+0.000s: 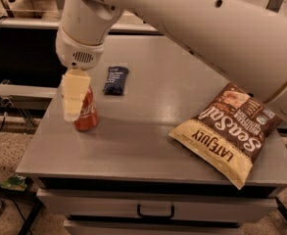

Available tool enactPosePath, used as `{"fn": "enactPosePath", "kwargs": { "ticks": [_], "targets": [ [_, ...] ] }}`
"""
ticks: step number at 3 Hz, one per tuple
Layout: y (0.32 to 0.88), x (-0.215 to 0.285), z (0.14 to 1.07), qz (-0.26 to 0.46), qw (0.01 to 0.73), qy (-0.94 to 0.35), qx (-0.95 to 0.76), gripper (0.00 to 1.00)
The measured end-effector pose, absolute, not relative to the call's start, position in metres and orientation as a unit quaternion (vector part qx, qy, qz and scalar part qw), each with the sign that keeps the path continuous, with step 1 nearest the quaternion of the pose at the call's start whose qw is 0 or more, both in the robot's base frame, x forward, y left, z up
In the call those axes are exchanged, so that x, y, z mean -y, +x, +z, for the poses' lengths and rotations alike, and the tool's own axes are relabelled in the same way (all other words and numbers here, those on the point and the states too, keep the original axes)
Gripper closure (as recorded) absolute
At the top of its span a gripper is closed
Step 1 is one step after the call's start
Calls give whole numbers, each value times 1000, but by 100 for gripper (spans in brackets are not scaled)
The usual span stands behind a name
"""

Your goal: Move coke can near brown chip bag

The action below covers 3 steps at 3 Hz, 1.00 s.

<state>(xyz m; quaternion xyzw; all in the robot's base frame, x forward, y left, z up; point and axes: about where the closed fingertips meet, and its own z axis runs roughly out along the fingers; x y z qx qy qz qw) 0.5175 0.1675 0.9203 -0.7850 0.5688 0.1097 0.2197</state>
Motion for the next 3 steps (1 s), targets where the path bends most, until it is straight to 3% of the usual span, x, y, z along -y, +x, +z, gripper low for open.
{"fn": "enactPosePath", "kwargs": {
  "ticks": [2, 3],
  "targets": [
    [526, -151, 905, 116, 214, -781, -575, 0],
    [515, -146, 906, 126, 217, -788, -563, 18]
  ]
}}
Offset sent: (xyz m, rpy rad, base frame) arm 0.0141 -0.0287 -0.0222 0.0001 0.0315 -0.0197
